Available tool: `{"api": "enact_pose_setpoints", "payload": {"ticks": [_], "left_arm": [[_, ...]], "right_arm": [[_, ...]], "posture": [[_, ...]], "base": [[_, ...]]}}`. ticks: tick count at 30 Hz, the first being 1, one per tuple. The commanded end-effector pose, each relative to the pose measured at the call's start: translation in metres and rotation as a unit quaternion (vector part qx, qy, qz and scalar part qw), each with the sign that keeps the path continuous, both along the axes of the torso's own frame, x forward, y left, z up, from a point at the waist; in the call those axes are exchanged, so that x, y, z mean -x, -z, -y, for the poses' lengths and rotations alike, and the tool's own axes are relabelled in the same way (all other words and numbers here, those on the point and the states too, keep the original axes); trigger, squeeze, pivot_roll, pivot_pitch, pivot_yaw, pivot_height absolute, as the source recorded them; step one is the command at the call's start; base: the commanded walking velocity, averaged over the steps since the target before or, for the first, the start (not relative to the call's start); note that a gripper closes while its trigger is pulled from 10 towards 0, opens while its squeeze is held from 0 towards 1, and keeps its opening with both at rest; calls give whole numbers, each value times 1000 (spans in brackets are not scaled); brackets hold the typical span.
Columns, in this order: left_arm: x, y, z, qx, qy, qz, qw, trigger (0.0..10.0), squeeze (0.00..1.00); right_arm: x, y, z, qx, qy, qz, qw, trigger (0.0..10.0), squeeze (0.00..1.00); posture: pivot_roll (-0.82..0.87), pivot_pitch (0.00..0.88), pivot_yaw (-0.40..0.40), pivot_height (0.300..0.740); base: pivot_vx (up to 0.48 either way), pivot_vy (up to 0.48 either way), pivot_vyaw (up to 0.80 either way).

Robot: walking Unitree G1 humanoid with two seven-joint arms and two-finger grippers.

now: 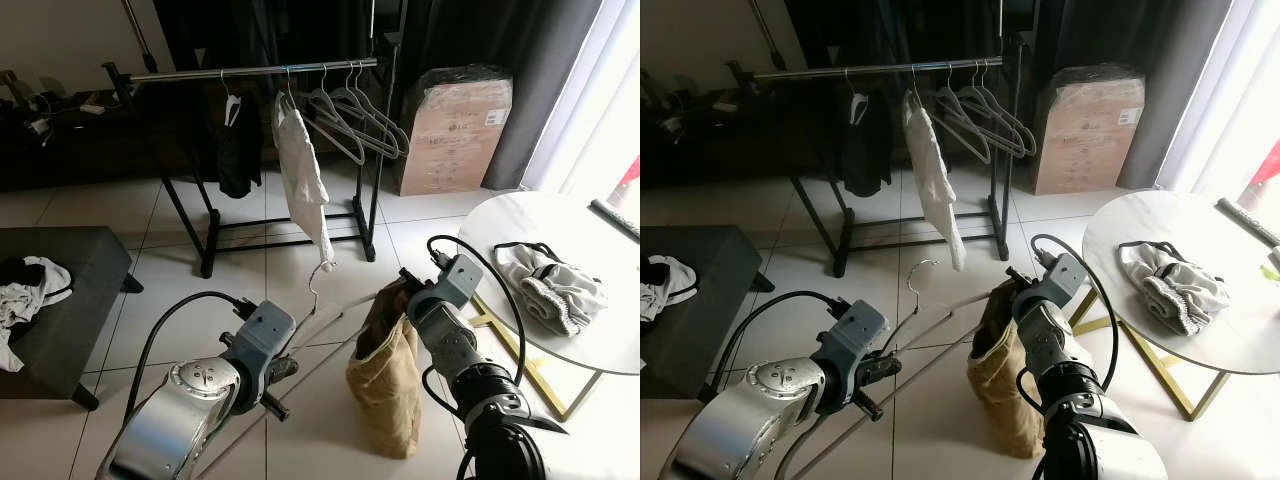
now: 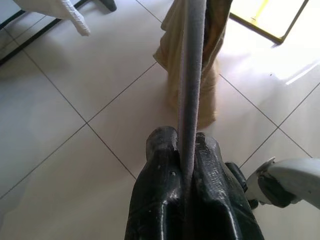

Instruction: Hang hanger

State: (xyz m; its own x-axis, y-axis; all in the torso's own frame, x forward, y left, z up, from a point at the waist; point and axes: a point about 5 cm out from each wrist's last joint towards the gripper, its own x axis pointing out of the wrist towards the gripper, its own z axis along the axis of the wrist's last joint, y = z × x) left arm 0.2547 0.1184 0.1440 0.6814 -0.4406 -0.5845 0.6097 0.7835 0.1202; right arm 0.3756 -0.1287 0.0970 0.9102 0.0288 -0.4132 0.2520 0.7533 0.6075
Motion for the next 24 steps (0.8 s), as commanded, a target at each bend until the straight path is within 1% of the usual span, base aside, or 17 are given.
{"api": "enact_pose_setpoints", "payload": {"ticks": [1,3,4,9,10,12,15,18,19,20,22,23,24], "left_arm": [[-2,1,-2,9,-6,2,1000,10000,0],[-1,2,1,19,0,-1,1000,10000,0],[0,2,3,29,6,-5,1000,10000,0],[0,5,5,37,8,-8,999,10000,0],[0,7,6,43,19,-15,999,10000,0],[5,8,8,51,45,-24,997,10000,0],[12,6,9,61,67,-39,995,10000,0],[17,7,5,47,83,-46,994,10000,0],[19,8,-1,36,87,-49,994,10000,0],[19,8,-1,36,87,-49,994,10000,0],[19,9,-15,13,76,-44,996,10000,0],[19,9,-15,13,76,-44,996,10000,0],[19,9,-19,2,74,-41,996,10000,0]], "right_arm": [[-3,-7,-3,-8,-7,18,1000,10000,0],[-4,-8,-6,-9,-16,20,1000,10000,0],[-4,-9,-10,-8,-31,23,999,10000,0],[-5,-14,-19,-18,-55,37,998,10000,0],[-5,-17,-25,-17,-81,45,996,10000,0],[-4,-19,-30,4,-115,58,992,10000,0],[-5,-22,-32,19,-137,74,988,10000,0],[-5,-22,-30,37,-139,73,987,10000,0],[-5,-20,-27,43,-131,66,988,10000,0],[-5,-20,-27,43,-131,66,988,10000,0],[-5,-18,-21,59,-127,63,988,10000,0],[-5,-18,-21,59,-127,63,988,10000,0],[-4,-17,-20,60,-131,63,988,10000,0]], "posture": [[4,138,24,740],[3,138,24,740],[3,138,24,740],[2,134,22,740],[1,131,21,740],[0,128,20,740],[1,122,21,740],[3,117,22,740],[6,115,21,740],[6,115,21,740],[10,111,21,740],[10,111,21,740],[12,110,22,740]], "base": [[0,0,0],[0,0,0],[0,0,0],[0,0,0],[0,0,0],[0,0,0],[0,0,0],[0,0,0],[0,0,0],[0,0,0],[0,0,0],[0,0,0],[0,0,0]]}}
